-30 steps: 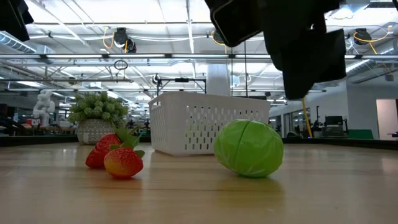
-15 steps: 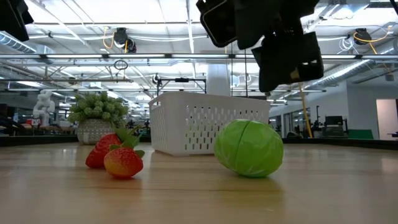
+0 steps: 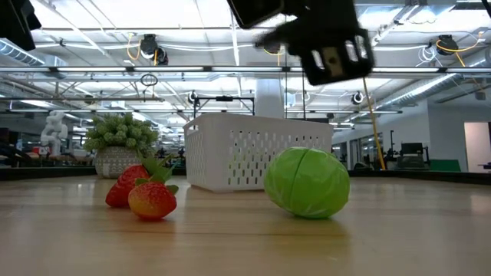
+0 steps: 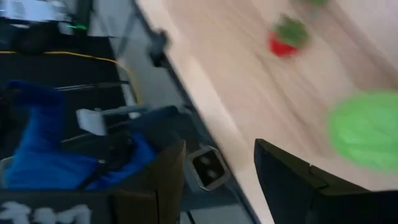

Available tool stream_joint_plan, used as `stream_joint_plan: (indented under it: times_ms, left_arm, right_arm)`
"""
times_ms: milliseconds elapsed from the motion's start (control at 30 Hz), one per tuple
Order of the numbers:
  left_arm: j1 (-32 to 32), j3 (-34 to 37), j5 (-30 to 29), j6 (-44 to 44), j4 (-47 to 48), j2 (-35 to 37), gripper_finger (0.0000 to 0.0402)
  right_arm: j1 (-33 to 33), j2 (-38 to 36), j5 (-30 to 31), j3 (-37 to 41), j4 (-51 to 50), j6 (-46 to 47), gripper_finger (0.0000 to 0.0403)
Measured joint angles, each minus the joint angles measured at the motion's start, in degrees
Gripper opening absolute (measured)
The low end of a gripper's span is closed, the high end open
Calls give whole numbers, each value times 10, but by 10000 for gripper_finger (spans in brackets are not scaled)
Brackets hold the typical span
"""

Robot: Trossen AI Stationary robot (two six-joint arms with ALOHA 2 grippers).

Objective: Pick and placing Produce into tupperware
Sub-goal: Put the cabbage into the white bin

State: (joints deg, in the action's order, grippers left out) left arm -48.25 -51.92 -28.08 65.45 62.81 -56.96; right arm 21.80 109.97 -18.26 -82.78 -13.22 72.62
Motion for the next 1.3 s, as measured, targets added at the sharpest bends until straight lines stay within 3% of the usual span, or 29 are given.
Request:
stream_joint_plan:
  times_ms: [333,667,800,1100,1300]
  left_arm:
    - [0,0,0,-5,0,0,127]
    - [0,0,-2,-9,-9,0,127]
    - [0,0,-4,-48,-59,-5,127]
    - [-12,0,45,-99,-189,-91,127]
    - [-27,0,46,-106,-285,-154,127]
  right_arm:
    - [8,0,17,0,120,-9,180]
    - [25,0,66,0,118,-50,180]
    - [34,0,87,0,121,-83,180]
    - [34,-7,110,0,215,-271,180]
    - [-1,-80,124,0,225,-433,180]
